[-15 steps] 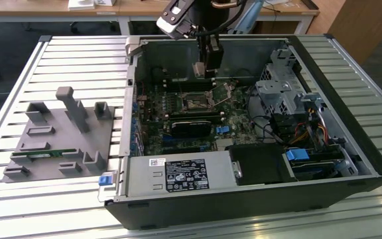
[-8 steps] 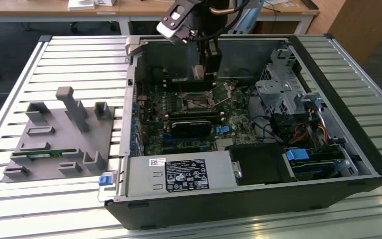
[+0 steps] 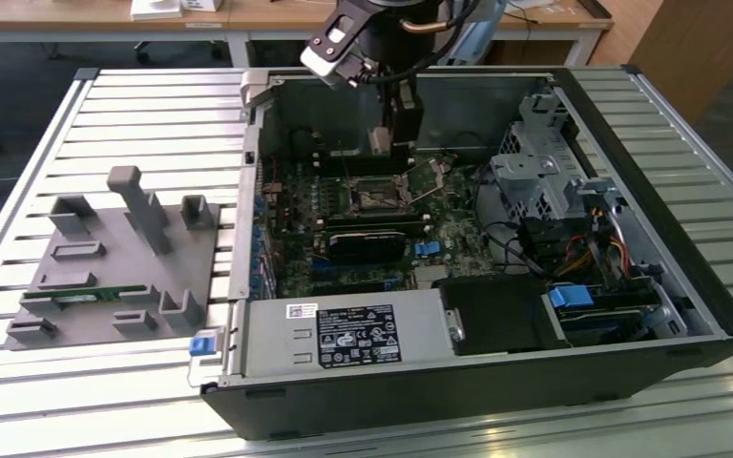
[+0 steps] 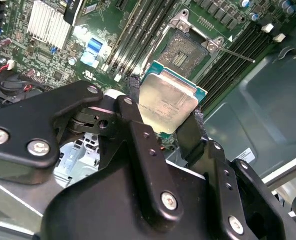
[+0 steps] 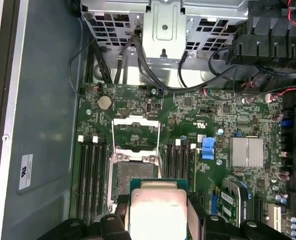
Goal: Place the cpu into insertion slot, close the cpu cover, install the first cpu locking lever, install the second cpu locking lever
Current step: 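Place the cpu into insertion slot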
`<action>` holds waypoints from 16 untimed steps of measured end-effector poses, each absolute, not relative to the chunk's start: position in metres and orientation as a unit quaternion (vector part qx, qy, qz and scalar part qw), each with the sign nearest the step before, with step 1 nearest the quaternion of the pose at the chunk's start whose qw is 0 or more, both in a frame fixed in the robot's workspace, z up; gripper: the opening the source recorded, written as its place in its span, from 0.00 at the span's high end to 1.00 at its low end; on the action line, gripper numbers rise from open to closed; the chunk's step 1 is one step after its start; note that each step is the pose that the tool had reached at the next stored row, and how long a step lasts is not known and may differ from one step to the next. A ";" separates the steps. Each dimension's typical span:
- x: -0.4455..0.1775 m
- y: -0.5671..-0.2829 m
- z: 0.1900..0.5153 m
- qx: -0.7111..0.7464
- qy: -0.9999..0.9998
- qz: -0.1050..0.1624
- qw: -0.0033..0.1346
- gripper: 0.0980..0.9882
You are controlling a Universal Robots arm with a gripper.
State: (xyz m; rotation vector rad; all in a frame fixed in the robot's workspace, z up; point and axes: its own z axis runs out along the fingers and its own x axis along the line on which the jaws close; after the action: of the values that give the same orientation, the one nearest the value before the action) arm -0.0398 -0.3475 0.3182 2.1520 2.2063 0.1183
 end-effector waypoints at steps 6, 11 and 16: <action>-0.040 -0.345 0.309 0.698 0.714 0.038 0.029 0.50; -0.040 -0.340 0.303 0.699 0.714 0.038 0.029 0.50; -0.040 -0.332 0.296 0.700 0.712 0.038 0.029 0.50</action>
State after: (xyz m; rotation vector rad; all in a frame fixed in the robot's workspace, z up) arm -0.0398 -0.3318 0.2958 2.1604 2.1974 0.1180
